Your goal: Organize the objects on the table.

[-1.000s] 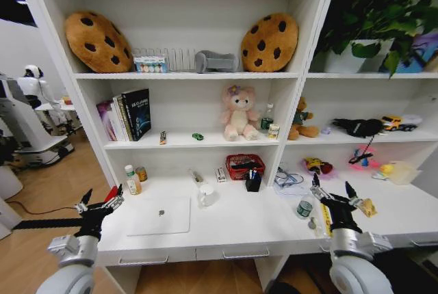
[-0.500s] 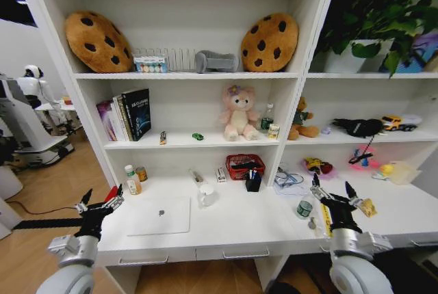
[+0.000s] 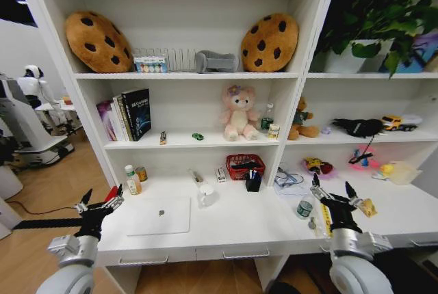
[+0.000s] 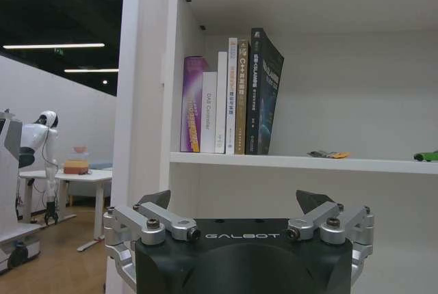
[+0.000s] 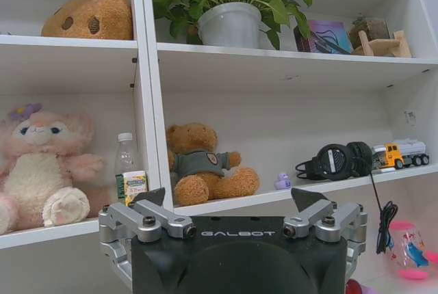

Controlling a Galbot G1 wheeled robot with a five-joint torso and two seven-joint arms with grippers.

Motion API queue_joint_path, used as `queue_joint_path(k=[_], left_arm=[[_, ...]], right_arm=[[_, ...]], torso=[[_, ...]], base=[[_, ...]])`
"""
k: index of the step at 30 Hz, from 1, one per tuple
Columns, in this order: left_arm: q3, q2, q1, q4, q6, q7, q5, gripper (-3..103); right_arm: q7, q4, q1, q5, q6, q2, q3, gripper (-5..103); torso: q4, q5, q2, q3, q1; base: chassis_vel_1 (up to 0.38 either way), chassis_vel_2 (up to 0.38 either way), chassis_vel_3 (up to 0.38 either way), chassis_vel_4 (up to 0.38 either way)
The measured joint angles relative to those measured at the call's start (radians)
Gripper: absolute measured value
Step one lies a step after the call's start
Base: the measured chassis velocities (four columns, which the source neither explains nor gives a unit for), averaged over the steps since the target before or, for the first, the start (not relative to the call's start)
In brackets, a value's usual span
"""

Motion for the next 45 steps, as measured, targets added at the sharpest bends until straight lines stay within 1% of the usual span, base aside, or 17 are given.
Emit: queue_joint_path(k=[19, 22, 23, 24, 25, 26, 27, 28, 31, 34, 36, 38, 39, 41, 42, 45], left_arm=[[0.0, 0.0, 0.0, 0.0, 0.0, 0.0, 0.0, 100], [-0.011, 0.005, 0.005, -0.01, 0.015, -0.01, -0.003, 100], [-0.052, 0.027, 0.021, -0.053, 0.07, -0.053, -0.019, 100], [-0.086, 0.045, 0.033, -0.09, 0.11, -0.085, -0.03, 100], [-0.086, 0.045, 0.033, -0.09, 0.11, -0.085, -0.03, 100], [-0.101, 0.052, 0.041, -0.109, 0.13, -0.102, -0.036, 100], [-0.101, 0.052, 0.041, -0.109, 0.13, -0.102, -0.036, 100], [-0.107, 0.053, 0.046, -0.118, 0.132, -0.106, -0.038, 100], [-0.108, 0.052, 0.051, -0.122, 0.128, -0.107, -0.039, 100], [-0.108, 0.049, 0.054, -0.122, 0.124, -0.106, -0.037, 100], [-0.104, 0.047, 0.06, -0.124, 0.117, -0.099, -0.033, 100], [-0.101, 0.046, 0.068, -0.128, 0.108, -0.078, -0.029, 100], [-0.101, 0.046, 0.068, -0.128, 0.108, -0.078, -0.029, 100], [-0.1, 0.047, 0.077, -0.132, 0.102, -0.057, -0.025, 100], [-0.1, 0.047, 0.077, -0.132, 0.102, -0.057, -0.025, 100], [-0.099, 0.053, 0.091, -0.136, 0.088, -0.028, -0.023, 100]], right_arm=[[0.0, 0.0, 0.0, 0.0, 0.0, 0.0, 0.0, 100], [0.0, 0.0, 0.0, -0.001, 0.0, 0.0, 0.0, 100], [0.032, 0.006, 0.004, -0.027, -0.036, -0.019, 0.021, 100], [0.049, 0.017, 0.009, -0.033, -0.059, -0.032, 0.033, 100], [0.049, 0.017, 0.009, -0.033, -0.059, -0.032, 0.033, 100], [0.067, 0.018, 0.014, -0.03, -0.071, -0.04, 0.033, 100], [0.067, 0.018, 0.014, -0.03, -0.071, -0.04, 0.033, 100], [0.072, 0.017, 0.022, -0.029, -0.066, -0.047, 0.033, 100], [0.074, 0.011, 0.028, -0.028, -0.044, -0.056, 0.03, 100], [0.071, 0.01, 0.027, -0.028, -0.036, -0.057, 0.028, 100], [0.032, 0.014, 0.002, -0.029, -0.03, -0.054, 0.028, 100], [-0.058, 0.025, -0.042, -0.034, -0.015, -0.046, 0.025, 100], [-0.058, 0.025, -0.042, -0.034, -0.015, -0.046, 0.025, 100], [-0.106, 0.031, -0.059, -0.037, -0.005, -0.039, 0.01, 100], [-0.106, 0.031, -0.059, -0.037, -0.005, -0.039, 0.01, 100], [-0.116, 0.031, -0.048, -0.038, -0.001, -0.04, -0.012, 100]], torso=[[0.0, 0.0, 0.0, 0.0, 0.0], [0.0, -0.0001, 0.0, 0.0, 0.0], [-0.0003, -0.0005, 0.0, 0.0, 0.0], [0.0001, 0.0003, 0.0, 0.0, 0.0], [0.0001, 0.0003, 0.0, 0.0, 0.0], [0.0001, 0.001, 0.0, 0.0, 0.0], [0.0001, 0.001, 0.0, 0.0, 0.0], [0.0003, -0.0003, 0.0, 0.0, 0.0], [0.0, 0.0002, 0.0, 0.0, 0.0], [0.0001, -0.0001, 0.0, 0.0, 0.0], [0.0002, 0.0, 0.0, 0.0, 0.0], [-0.0005, 0.0, 0.0, 0.0, 0.0], [-0.0005, 0.0, 0.0, 0.0, 0.0], [-0.0005, 0.0, 0.0, 0.0, 0.0], [-0.0005, 0.0, 0.0, 0.0, 0.0], [0.0002, 0.0, 0.0, 0.0, 0.0]], base=[[0.0, 0.0, 0.0, 0.0], [0.0, 0.0, 0.0, 0.0], [0.0, 0.0, 0.0, 0.0], [0.0, 0.0, 0.0, 0.0], [0.0, 0.0, 0.0, 0.0], [0.0, 0.0, 0.0, 0.0], [0.0, 0.0, 0.0, 0.0], [0.0, 0.0, 0.0, 0.0], [0.0, 0.0, 0.0, 0.0], [0.0, 0.0, 0.0, 0.0], [0.0, 0.0, 0.0, 0.0], [0.0, 0.0, 0.0, 0.0], [0.0, 0.0, 0.0, 0.0], [0.0, 0.0, 0.0, 0.0], [0.0, 0.0, 0.0, 0.0], [0.0, 0.0, 0.0, 0.0]])
